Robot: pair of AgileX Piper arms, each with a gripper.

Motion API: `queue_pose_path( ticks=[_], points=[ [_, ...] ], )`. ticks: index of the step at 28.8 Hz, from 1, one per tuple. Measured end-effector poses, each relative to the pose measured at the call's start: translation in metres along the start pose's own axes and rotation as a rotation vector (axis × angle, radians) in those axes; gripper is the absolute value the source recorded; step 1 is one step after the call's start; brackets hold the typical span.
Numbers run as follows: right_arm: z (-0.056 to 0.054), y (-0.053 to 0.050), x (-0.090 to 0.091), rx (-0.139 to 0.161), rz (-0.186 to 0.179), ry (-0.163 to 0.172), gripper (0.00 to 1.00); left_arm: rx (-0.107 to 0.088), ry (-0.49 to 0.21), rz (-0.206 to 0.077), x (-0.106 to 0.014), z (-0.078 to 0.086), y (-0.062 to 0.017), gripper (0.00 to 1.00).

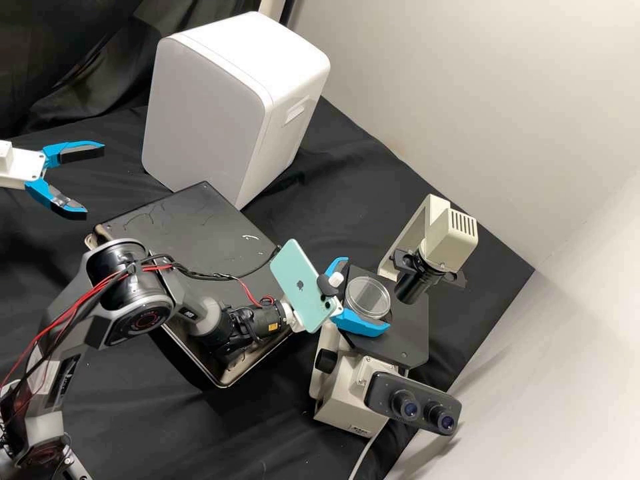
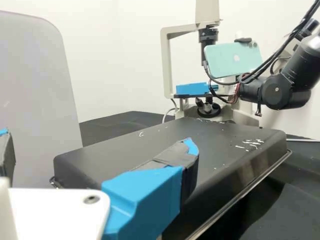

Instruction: Place the petri dish on the bench

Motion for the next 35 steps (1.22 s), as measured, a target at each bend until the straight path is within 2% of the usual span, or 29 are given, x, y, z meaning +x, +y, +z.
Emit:
queue_pose_path(
  ticks=[10,25,26,35],
  points=[
    [0.003,-0.001,0.012,-0.012,0.027,-0.02,1.0,0.001,0.0,0.0,0.0,0.0,0.0,1.0],
    [0.004,-0.002,0.017,-0.016,0.022,-0.031,1.0,0.003,-0.003,-0.002,0.0,0.0,-0.0001,1.0],
    [0.004,-0.002,0.017,-0.016,0.022,-0.031,0.0,0.003,-0.003,-0.002,0.0,0.0,-0.0001,1.0],
    [0.007,-0.005,0.017,-0.017,0.015,-0.038,0.0,0.003,-0.005,-0.002,0.0,0.0,-0.0002,1.0]
  ],
)
